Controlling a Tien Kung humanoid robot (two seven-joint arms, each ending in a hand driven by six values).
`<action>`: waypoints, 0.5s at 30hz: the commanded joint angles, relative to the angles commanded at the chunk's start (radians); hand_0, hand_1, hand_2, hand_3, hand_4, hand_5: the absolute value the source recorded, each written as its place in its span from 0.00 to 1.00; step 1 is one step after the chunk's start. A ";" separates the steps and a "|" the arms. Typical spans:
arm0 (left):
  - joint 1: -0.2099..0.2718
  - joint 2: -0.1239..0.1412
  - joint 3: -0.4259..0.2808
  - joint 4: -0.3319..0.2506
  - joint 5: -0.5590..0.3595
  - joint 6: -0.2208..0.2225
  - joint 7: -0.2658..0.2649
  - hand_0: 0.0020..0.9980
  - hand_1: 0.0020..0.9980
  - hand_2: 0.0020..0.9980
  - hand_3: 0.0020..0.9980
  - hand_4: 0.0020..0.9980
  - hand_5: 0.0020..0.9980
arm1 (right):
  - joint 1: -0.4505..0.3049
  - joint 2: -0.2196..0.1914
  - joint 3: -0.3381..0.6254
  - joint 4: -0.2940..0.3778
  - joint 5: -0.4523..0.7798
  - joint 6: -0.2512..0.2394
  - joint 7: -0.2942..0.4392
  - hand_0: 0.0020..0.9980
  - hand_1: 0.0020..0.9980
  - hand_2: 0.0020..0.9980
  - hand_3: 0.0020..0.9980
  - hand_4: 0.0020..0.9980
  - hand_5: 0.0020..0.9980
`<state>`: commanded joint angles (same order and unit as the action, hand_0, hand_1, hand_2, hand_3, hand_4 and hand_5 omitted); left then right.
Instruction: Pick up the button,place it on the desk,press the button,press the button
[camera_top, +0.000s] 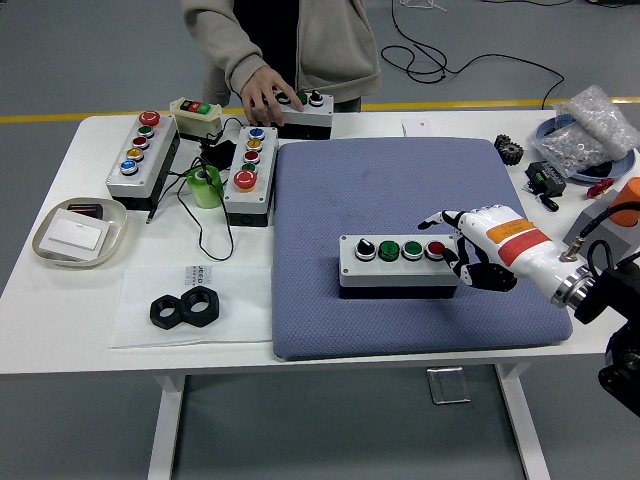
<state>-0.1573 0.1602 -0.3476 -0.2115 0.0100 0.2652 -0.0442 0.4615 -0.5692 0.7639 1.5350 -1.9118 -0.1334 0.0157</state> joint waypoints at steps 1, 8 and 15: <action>0.000 0.000 0.001 0.000 -0.002 0.000 -0.001 0.72 0.82 0.84 0.81 0.59 1.00 | 0.004 0.004 -0.008 -0.004 -0.001 0.004 -0.002 0.36 0.10 0.22 0.78 0.45 0.00; -0.002 0.000 0.004 0.000 -0.006 0.001 -0.002 0.73 0.82 0.84 0.81 0.59 1.00 | 0.019 0.018 -0.041 -0.038 -0.005 0.017 -0.009 0.36 0.10 0.22 0.78 0.45 0.00; -0.001 0.000 0.000 -0.001 0.002 0.001 0.001 0.72 0.82 0.84 0.81 0.59 1.00 | 0.021 0.020 -0.059 -0.066 -0.004 0.031 -0.016 0.36 0.10 0.22 0.78 0.45 0.00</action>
<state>-0.1583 0.1603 -0.3477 -0.2121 0.0116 0.2659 -0.0434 0.4822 -0.5494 0.7048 1.4689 -1.9154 -0.1027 -0.0005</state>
